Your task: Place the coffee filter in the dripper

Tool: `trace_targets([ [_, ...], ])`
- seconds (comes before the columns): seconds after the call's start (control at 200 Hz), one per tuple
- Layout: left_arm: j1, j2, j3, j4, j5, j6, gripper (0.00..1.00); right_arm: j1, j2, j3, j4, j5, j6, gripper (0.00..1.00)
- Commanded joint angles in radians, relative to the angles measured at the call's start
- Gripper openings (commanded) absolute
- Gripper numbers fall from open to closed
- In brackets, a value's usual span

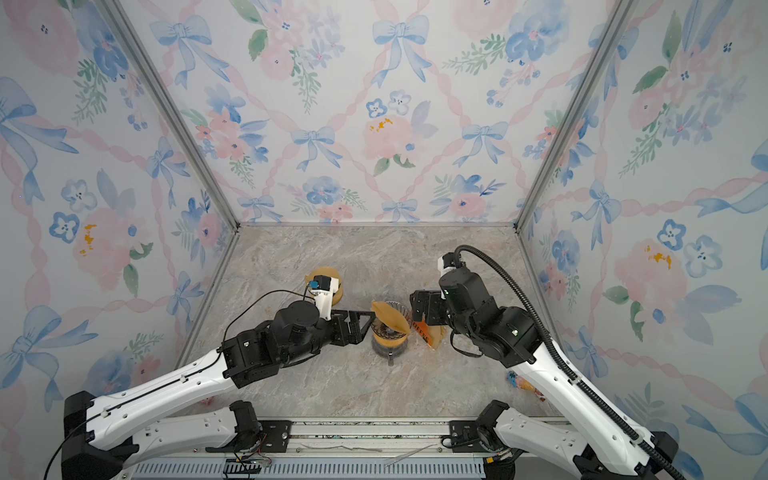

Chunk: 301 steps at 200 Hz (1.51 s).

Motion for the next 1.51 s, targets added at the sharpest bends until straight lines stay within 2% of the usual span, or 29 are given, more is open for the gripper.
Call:
trace_targets([
  [0.0, 0.000, 0.053, 0.052, -0.008, 0.034, 0.071, 0.98, 0.008, 0.020, 0.003, -0.018, -0.034, -0.015, 0.96],
  [0.265, 0.027, 0.121, 0.118, -0.096, 0.038, 0.117, 0.98, 0.044, 0.072, -0.043, 0.047, -0.105, -0.020, 0.98],
  [0.425, 0.053, 0.137, 0.111, -0.099, 0.106, 0.150, 0.98, 0.062, 0.081, -0.075, 0.068, -0.149, -0.023, 1.00],
  [0.67, 0.076, 0.153, 0.092, -0.103, 0.134, 0.140, 0.98, 0.103, 0.113, -0.123, 0.100, -0.102, 0.011, 0.99],
  [0.825, 0.083, 0.200, 0.110, -0.104, 0.174, 0.128, 0.97, 0.098, 0.121, -0.137, 0.104, -0.071, 0.046, 0.94],
  [1.175, 0.119, 0.296, 0.192, -0.111, 0.207, 0.105, 0.90, 0.027, 0.125, -0.158, 0.104, -0.122, 0.051, 0.81],
  [1.5, 0.128, 0.357, 0.239, -0.171, 0.187, 0.118, 0.87, -0.017, 0.131, -0.177, 0.101, -0.136, 0.062, 0.81],
])
